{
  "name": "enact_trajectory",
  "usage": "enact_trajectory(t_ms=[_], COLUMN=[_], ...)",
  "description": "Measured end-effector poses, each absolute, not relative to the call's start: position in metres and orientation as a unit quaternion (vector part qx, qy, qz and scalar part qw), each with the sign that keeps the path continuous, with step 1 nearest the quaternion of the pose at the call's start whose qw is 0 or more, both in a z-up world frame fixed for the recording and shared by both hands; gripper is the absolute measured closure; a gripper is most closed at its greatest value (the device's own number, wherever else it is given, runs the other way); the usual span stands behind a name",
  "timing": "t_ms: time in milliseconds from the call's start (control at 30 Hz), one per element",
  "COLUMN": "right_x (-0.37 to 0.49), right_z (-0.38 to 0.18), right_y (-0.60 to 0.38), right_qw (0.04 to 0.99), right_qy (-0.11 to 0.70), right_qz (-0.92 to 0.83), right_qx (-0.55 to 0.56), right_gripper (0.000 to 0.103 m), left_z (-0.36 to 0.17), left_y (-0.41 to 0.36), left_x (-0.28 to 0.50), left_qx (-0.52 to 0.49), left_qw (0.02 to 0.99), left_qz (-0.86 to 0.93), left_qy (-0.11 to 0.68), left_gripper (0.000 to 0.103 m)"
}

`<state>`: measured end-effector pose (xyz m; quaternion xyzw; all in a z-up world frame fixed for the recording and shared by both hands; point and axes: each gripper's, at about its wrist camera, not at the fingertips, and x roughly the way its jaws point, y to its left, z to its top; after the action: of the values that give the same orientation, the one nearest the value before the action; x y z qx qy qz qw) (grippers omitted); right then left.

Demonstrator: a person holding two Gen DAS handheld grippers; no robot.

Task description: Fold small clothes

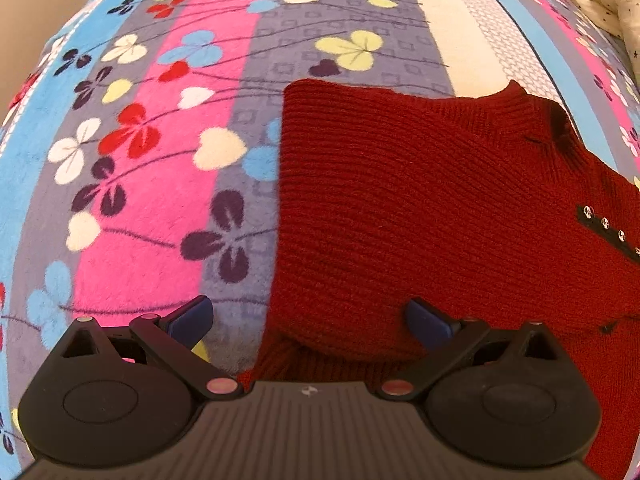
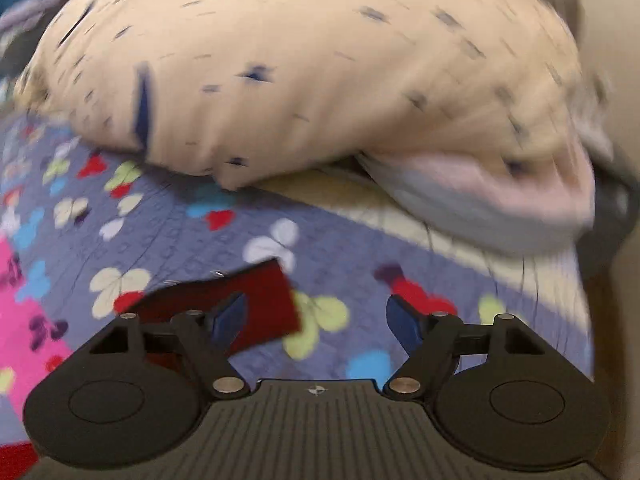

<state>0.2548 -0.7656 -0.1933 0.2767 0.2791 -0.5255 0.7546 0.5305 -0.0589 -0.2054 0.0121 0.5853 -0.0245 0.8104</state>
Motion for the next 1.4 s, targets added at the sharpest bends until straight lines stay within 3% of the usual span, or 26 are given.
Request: enact_trajectory(t_ms=[133,300,467,500,533,567,867,900,933,967,1000,1167,1333,1367,1400], right_x=[0.225,0.246,0.265,0.268,0.267,0.266,0.186,0.183,0.181,0.179,0.174,0.149,0.187,0.194,0.202], right_z=[-0.215,-0.254,-0.275,-0.274,-0.273,-0.269,-0.184,-0.186,-0.192,-0.200,-0.209,-0.251,-0.276,-0.277,-0.277], right_y=[-0.765,-0.780,-0.811,-0.812,-0.814,-0.817,-0.808,-0.809,-0.811,-0.812,-0.812,-0.763,-0.723,-0.723,-0.726], right_qw=[0.778,0.791,0.773,0.778,0.786,0.792,0.792,0.785,0.773,0.757,0.740,0.731,0.767,0.774,0.775], right_qy=[0.279,0.273,0.204,0.189,0.181,0.189,0.127,0.137,0.160,0.183,0.197,0.212,0.213,0.201,0.197], right_qz=[-0.421,-0.390,-0.429,-0.431,-0.421,-0.411,-0.441,-0.470,-0.500,-0.520,-0.528,-0.408,-0.364,-0.369,-0.381], right_qx=[0.374,0.383,0.420,0.417,0.414,0.410,0.402,0.380,0.356,0.352,0.368,0.504,0.484,0.473,0.465], right_gripper=[0.025,0.024,0.015,0.033,0.084,0.097,0.093,0.083,0.054,0.039,0.033,0.032,0.016,0.020,0.039], left_z=[-0.212,-0.211,-0.205,-0.205,-0.205,-0.206,-0.204,-0.204,-0.203,-0.202,-0.201,-0.197,-0.196,-0.194,-0.193], left_y=[-0.066,-0.076,-0.077,-0.077,-0.077,-0.078,-0.093,-0.095,-0.095,-0.096,-0.096,-0.090,-0.080,-0.077,-0.073], left_x=[0.530,0.524,0.526,0.527,0.528,0.530,0.535,0.533,0.531,0.529,0.527,0.522,0.519,0.518,0.516], left_qx=[-0.001,0.013,0.029,0.030,0.031,0.031,0.021,0.020,0.020,0.020,0.022,0.028,0.005,0.004,0.003], left_qw=[0.806,0.805,0.806,0.805,0.804,0.803,0.809,0.809,0.808,0.808,0.809,0.812,0.811,0.812,0.813], left_qz=[-0.027,-0.026,-0.003,0.001,0.004,0.007,-0.009,-0.011,-0.013,-0.015,-0.018,-0.023,-0.025,-0.024,-0.023], left_qy=[0.592,0.593,0.592,0.593,0.594,0.595,0.587,0.588,0.588,0.588,0.587,0.583,0.584,0.583,0.581], left_gripper=[0.000,0.000,0.000,0.000,0.000,0.000,0.000,0.000,0.000,0.000,0.000,0.000,0.000,0.000,0.000])
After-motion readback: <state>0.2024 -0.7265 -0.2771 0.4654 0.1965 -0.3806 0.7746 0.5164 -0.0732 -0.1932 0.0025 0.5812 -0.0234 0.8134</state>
